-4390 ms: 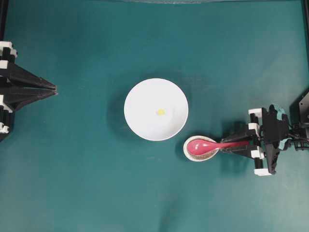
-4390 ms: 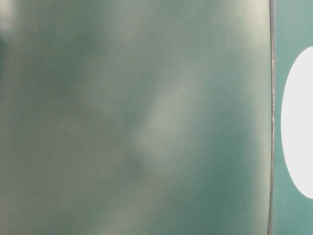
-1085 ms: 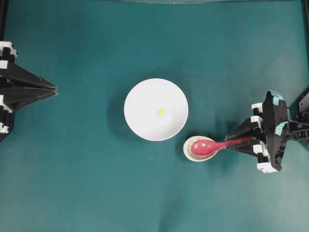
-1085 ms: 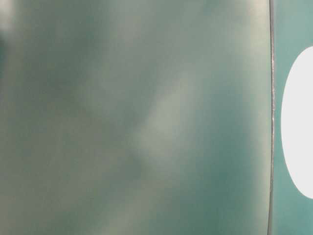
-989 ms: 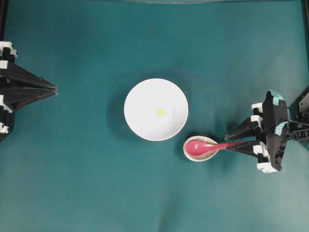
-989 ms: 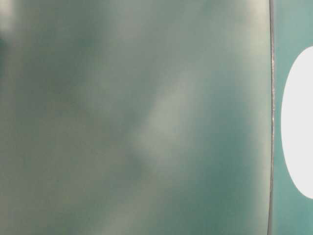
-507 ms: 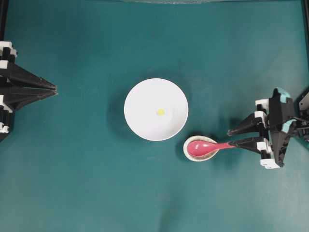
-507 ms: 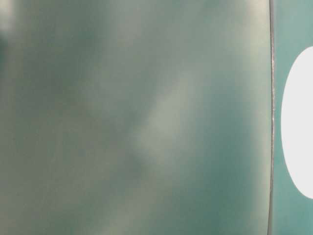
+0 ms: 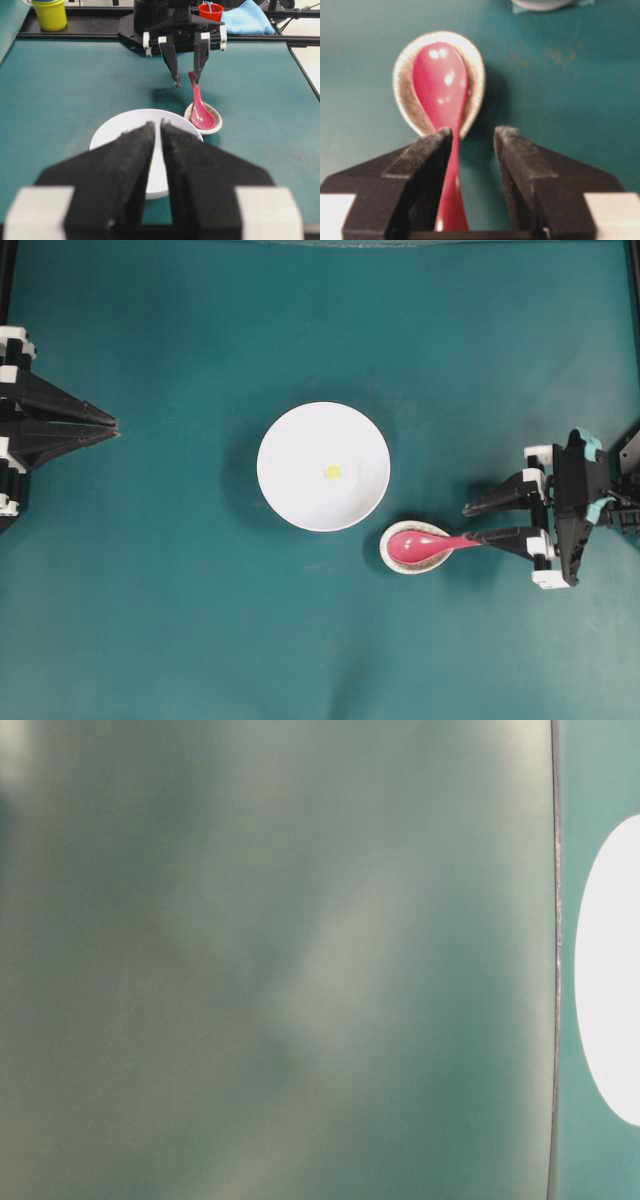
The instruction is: Scoop the yellow hexagonal prism block from the bowl with a spoon using the right arm.
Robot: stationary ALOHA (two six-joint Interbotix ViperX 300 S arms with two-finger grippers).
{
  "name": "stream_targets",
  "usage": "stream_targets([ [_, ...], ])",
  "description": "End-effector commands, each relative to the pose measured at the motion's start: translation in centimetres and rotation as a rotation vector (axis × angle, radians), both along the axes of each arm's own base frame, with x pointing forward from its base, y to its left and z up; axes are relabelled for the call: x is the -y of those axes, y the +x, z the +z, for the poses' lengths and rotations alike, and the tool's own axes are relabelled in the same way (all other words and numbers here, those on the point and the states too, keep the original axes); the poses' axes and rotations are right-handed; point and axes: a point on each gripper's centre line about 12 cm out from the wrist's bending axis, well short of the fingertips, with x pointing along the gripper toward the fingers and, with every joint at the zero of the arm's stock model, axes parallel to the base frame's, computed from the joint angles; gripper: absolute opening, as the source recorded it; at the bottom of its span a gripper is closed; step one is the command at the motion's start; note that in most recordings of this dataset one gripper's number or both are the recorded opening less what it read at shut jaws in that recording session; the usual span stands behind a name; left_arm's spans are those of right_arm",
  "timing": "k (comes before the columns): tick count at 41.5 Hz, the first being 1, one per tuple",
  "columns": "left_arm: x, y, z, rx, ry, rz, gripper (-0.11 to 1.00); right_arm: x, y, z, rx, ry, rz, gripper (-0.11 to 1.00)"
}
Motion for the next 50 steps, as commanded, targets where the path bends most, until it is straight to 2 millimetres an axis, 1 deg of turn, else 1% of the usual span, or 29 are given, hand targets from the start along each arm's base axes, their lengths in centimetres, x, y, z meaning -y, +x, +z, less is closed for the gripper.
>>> stream_targets([
  [1, 0.0, 0.3, 0.7, 0.011, 0.005, 0.001, 0.14, -0.7, 0.2, 0.8, 0.058, 0.003, 0.026, 0.49],
  [5, 0.0, 0.3, 0.7, 0.011, 0.005, 0.001, 0.14, -1.3, 0.1, 1.0, 0.081, 0.003, 0.052, 0.52],
  [13, 0.0, 0.3, 0.7, 0.011, 0.005, 0.001, 0.14, -2.0, -0.1, 0.9, 0.078, -0.001, 0.085, 0.52],
  [22, 0.0, 0.3, 0.7, 0.011, 0.005, 0.001, 0.14, -1.7, -0.1, 0.8, 0.115, -0.022, 0.072, 0.52],
  [34, 0.0, 0.3, 0.7, 0.011, 0.005, 0.001, 0.14, -1.5, 0.1, -0.7, 0.11, -0.064, 0.059, 0.52],
  [50, 0.0, 0.3, 0.7, 0.011, 0.005, 0.001, 0.14, -1.1, -0.4, -2.0, 0.095, -0.067, 0.043, 0.52],
])
